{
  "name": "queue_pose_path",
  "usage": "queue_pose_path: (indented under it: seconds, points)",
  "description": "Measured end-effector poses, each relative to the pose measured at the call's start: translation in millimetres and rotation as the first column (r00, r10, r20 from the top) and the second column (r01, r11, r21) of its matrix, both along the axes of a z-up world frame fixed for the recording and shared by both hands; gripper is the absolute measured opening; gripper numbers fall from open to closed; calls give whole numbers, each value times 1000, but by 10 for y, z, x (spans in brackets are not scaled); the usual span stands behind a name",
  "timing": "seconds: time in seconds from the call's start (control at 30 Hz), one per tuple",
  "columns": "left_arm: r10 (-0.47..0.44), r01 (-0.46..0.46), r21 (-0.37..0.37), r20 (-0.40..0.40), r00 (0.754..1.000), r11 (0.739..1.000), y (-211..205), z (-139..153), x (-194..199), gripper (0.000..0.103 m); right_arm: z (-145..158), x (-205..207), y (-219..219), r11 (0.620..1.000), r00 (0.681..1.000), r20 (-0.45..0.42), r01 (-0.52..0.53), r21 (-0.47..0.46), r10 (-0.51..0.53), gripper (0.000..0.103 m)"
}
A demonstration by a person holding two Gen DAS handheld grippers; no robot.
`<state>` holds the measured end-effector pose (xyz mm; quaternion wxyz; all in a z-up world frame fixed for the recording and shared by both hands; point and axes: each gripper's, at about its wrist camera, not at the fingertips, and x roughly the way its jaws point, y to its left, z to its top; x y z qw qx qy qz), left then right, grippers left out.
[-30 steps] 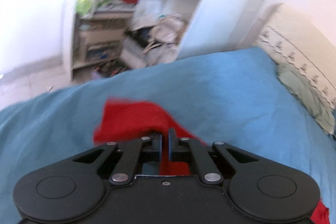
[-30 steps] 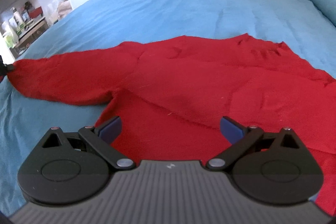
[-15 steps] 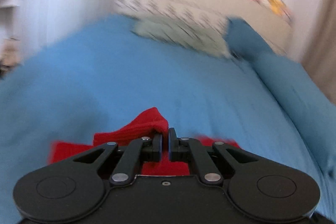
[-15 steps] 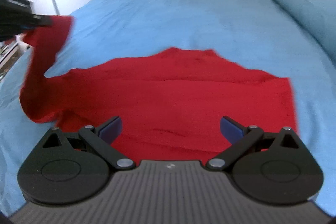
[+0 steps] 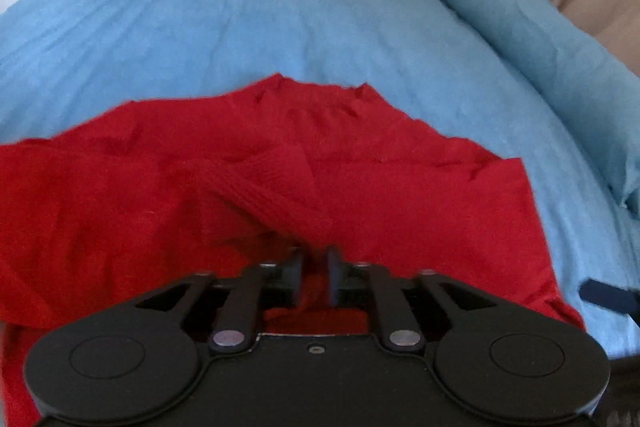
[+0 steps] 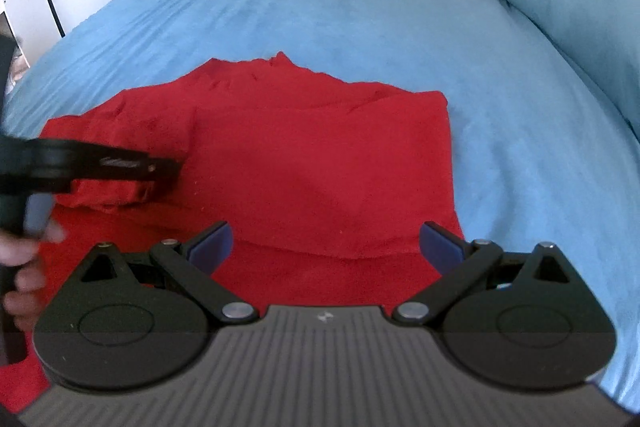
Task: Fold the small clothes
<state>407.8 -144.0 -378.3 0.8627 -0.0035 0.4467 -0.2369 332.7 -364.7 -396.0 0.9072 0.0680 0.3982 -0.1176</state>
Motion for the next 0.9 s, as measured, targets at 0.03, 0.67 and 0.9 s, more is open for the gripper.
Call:
queue_pose_path:
  seconds: [0.03,0.67,0.9]
  points:
    - [2,-2,6,15,1000,1000,78,48,-53,60,10,4,9,1000,1000,6,-6,4,6,103]
    - [324,-335,180,89,942,925,1587,201,-105,91,-28,1215,1306,759,800,-156,-600,-253,580,84]
    - [355,-360,192,60,933,913,1752,105,-155,91,-299,1421,1572,669,723,-268,-691,-273,637,37]
